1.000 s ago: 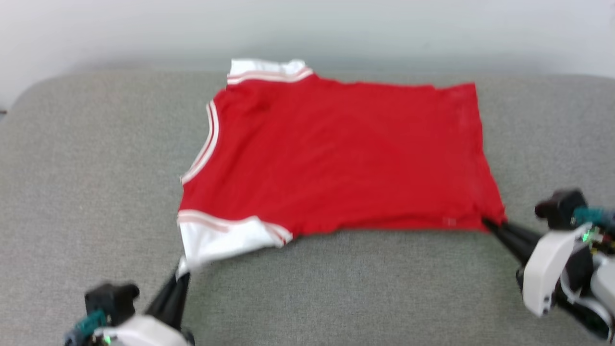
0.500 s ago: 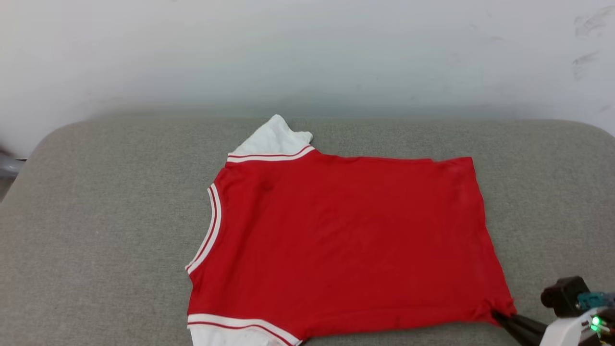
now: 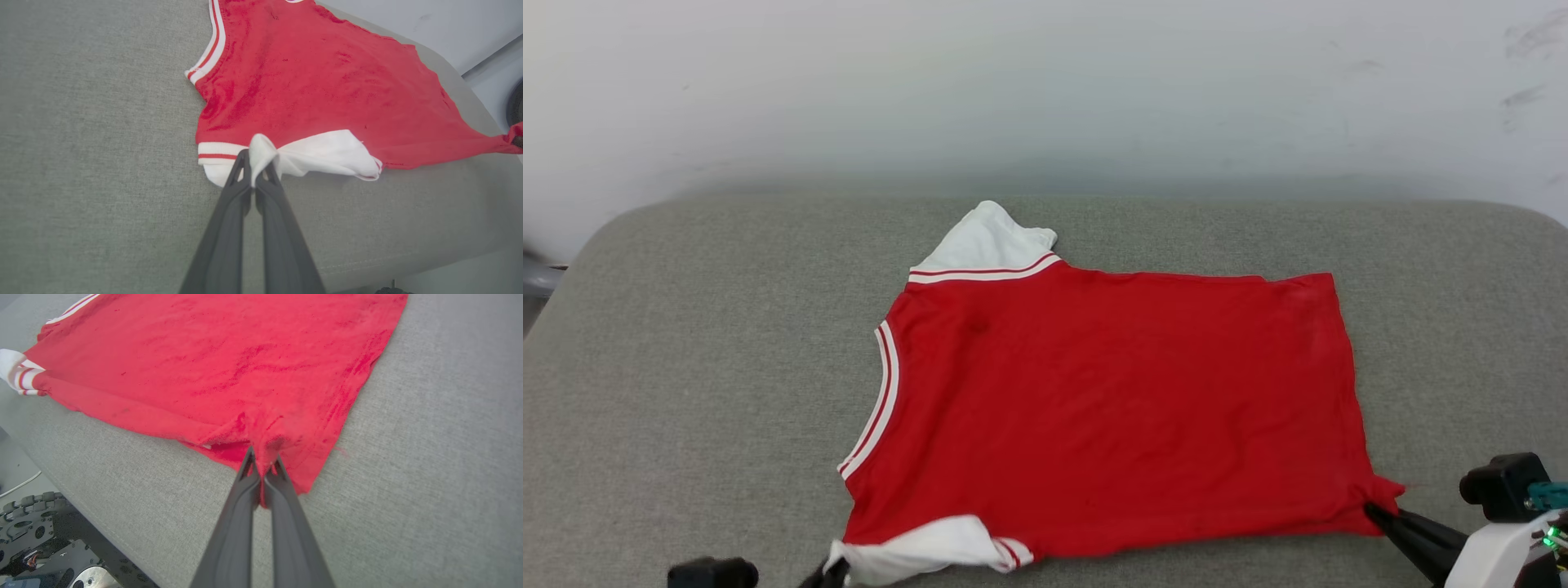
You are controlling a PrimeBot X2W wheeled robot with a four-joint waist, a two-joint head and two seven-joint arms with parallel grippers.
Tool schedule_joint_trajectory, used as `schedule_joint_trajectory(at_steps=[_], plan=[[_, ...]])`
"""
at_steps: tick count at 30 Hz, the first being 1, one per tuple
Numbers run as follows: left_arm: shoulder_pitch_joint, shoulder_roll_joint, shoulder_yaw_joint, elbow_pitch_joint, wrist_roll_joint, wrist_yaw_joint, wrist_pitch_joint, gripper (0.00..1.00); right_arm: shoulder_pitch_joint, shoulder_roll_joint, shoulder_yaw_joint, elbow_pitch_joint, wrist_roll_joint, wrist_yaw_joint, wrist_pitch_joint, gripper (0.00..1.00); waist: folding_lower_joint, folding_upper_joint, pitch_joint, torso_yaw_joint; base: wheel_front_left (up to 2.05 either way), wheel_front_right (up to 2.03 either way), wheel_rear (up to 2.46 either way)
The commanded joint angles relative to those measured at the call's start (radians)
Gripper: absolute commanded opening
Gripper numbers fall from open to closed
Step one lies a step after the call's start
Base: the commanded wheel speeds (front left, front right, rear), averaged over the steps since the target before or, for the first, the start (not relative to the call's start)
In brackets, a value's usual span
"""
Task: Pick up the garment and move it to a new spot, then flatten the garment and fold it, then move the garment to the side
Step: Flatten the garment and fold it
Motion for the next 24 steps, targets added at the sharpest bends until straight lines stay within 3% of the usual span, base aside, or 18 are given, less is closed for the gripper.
schedule_joint_trajectory(at_steps=[1,5,13,24], plan=[[-0.034,0.008,0.009,0.004,0.014,-0.003,-0.012,0.00,-0.008,0.010,-0.013,-0.007,-0.007,-0.001,0.003,0.00,0.0000,-0.0001,0.004,-0.005,0.00,0.00,0.00],[-0.123,0.026,0.025,0.030,0.047,-0.011,-0.016,0.00,-0.032,0.035,-0.042,-0.026,-0.016,-0.001,0.030,0.00,0.0000,-0.0001,0.021,-0.026,0.00,0.00,0.00],[-0.341,0.054,0.022,0.115,0.092,-0.070,0.025,0.00,-0.082,0.063,-0.088,-0.028,-0.010,-0.001,0.056,0.00,0.0000,-0.0001,0.094,-0.058,0.00,0.00,0.00],[-0.616,0.013,-0.033,0.340,0.132,-0.150,0.096,0.00,-0.245,0.091,-0.053,0.037,0.000,-0.001,0.103,0.00,0.0000,-0.0001,0.243,-0.088,0.00,0.00,0.00]])
